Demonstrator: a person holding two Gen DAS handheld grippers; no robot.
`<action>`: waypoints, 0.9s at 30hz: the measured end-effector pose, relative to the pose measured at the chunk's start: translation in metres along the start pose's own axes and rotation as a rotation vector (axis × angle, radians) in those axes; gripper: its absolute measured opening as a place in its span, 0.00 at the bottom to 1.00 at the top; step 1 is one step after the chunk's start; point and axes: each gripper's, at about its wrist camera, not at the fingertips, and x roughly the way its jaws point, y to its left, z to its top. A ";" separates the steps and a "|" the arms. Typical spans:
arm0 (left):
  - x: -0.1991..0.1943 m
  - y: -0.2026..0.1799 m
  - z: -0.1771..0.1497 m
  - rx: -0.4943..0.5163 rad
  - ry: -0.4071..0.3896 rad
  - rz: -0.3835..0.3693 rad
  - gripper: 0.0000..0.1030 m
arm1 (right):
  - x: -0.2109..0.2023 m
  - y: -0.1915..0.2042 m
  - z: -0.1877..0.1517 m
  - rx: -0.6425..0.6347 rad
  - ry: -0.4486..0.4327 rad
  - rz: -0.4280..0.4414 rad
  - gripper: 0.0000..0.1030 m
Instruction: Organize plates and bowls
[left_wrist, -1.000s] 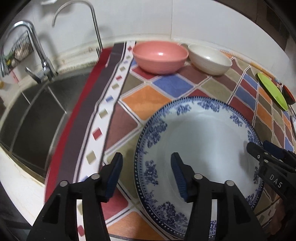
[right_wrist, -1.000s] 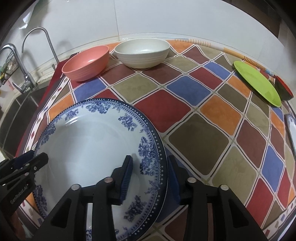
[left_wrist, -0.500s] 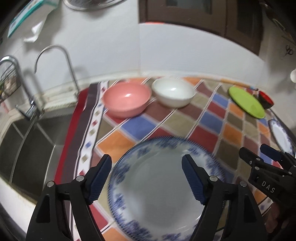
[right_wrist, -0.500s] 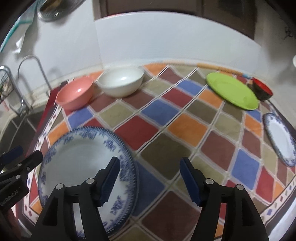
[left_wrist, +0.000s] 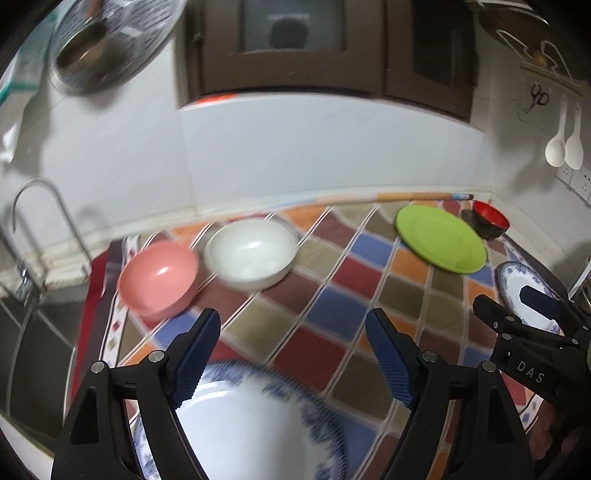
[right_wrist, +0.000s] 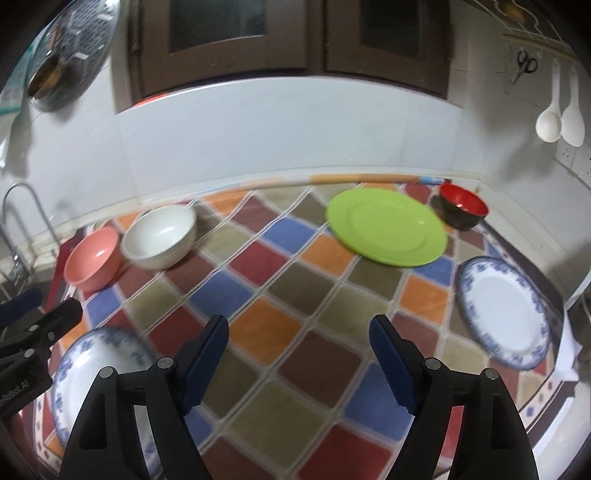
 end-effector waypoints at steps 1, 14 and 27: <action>0.001 -0.006 0.003 0.008 -0.007 -0.003 0.79 | 0.001 -0.009 0.004 0.007 -0.006 -0.007 0.77; 0.056 -0.082 0.065 0.046 0.046 -0.114 0.79 | 0.035 -0.095 0.052 0.079 -0.045 -0.085 0.77; 0.143 -0.138 0.113 0.073 0.100 -0.112 0.79 | 0.107 -0.163 0.089 0.203 -0.003 -0.125 0.77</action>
